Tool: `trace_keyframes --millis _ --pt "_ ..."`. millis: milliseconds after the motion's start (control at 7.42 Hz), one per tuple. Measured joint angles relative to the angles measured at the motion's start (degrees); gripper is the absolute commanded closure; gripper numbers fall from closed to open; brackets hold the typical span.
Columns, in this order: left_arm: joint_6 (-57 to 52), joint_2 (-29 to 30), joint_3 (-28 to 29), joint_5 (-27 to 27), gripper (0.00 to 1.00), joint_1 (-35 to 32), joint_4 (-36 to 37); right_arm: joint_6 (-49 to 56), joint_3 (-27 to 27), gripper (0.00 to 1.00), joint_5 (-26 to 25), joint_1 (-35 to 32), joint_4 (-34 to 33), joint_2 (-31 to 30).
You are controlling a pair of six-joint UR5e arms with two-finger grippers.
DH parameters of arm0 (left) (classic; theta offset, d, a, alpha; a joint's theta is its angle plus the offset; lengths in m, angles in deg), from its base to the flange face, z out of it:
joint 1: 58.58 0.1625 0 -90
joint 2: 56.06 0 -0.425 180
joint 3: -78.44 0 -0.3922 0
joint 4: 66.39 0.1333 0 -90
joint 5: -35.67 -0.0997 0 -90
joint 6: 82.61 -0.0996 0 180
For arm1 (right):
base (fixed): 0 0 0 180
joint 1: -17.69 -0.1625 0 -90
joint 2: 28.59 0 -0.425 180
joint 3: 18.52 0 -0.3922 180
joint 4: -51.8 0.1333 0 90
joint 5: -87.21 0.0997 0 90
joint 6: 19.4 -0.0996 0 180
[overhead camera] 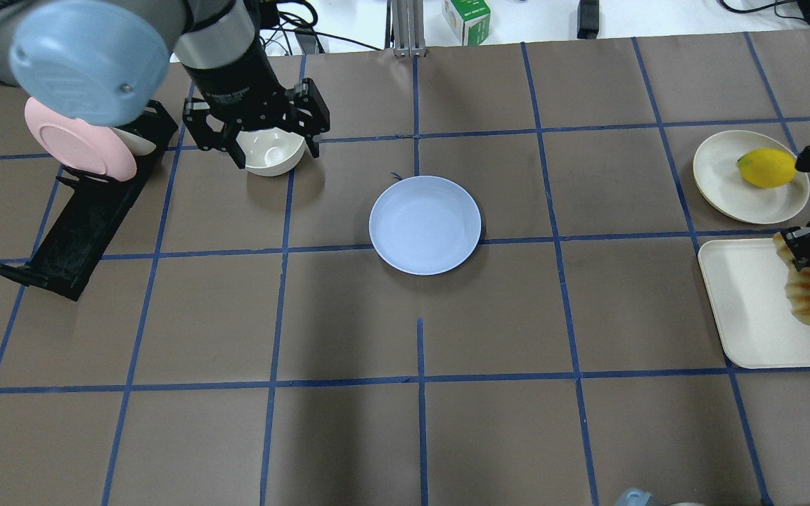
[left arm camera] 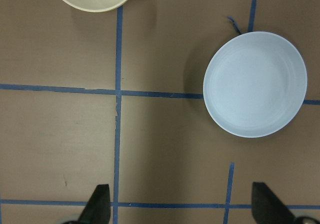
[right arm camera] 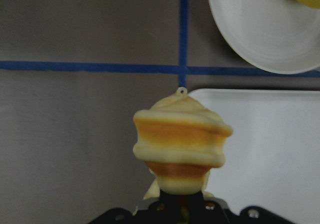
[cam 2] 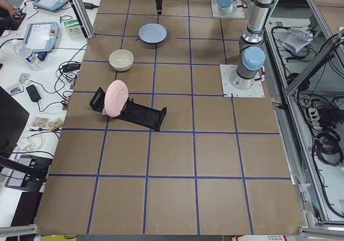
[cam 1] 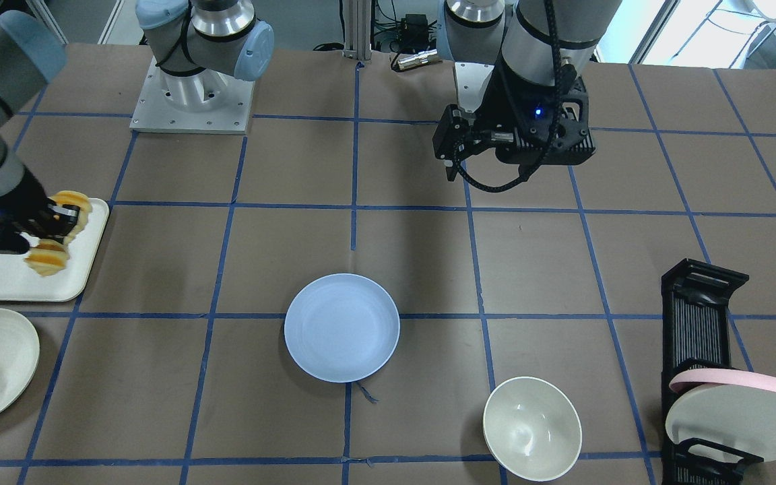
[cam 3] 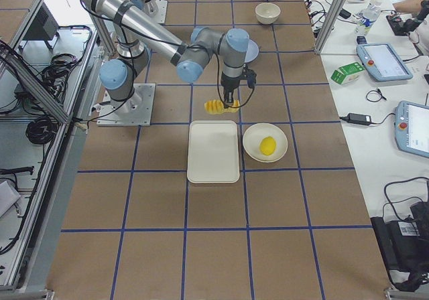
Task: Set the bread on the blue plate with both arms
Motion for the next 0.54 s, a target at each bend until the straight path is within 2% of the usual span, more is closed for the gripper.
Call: trace_keyframes --millis 270,539 --pt "-3.59 -2.7 -3.16 -1.7 0.0 2.09 -0.9 -12.13 2.99 1.0 4.44 -12.19 -0.1 3.48" --pt "-7.91 -4.13 -5.06 -1.93 0.0 4.59 -0.82 -21.7 10.06 1.0 5.69 -22.03 -0.54 10.75"
